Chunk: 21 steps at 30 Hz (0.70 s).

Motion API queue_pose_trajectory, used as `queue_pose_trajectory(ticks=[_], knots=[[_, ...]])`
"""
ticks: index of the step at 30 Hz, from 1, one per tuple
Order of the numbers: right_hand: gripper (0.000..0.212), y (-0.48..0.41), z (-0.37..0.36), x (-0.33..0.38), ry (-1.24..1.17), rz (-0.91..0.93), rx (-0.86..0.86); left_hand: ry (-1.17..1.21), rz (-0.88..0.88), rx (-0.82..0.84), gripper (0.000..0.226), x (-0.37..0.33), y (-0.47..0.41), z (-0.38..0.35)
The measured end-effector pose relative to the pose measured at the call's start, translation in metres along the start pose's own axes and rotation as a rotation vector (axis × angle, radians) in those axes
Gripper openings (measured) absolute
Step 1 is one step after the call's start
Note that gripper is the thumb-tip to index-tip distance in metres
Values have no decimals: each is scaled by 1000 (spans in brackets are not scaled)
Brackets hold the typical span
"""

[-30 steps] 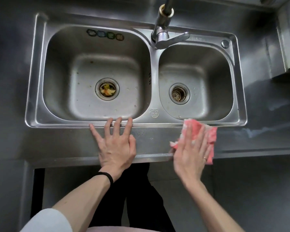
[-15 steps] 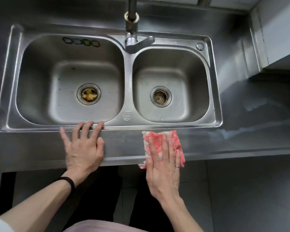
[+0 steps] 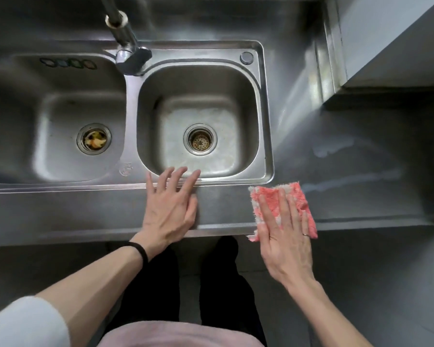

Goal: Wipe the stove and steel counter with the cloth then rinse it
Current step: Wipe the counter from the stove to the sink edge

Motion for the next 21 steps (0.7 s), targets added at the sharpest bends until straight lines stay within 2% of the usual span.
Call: queue_pose_trajectory(ticks=[4,8,11,15,21], knots=[[60,-11,16,-58,-3,-35,10,58,150,21,55,-29,-22,-23],[61,-19,28,-86,-8,-15,5,25,250,-40,50,-32,-24,-24],[60,-23,27,-76,19,55,-14,-48,255,-124,45,-34,-23,-21],[58,-63,34,-49,61,175,-18,-65,270,-145,41,-34,-24,-23],[55,-173,62,-5,-24,138,-77,-91,274,-153,40,-34,-25,-23]])
Point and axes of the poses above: each hand's wrist, its own y-axis away from the middle knuckle, its own z-axis out of the back of the hand, x = y × z, the point moved 10 cm from there along -y, towards the middle knuckle, and after that the axes turned 8 degrees about -z, right-handed, at the moved point
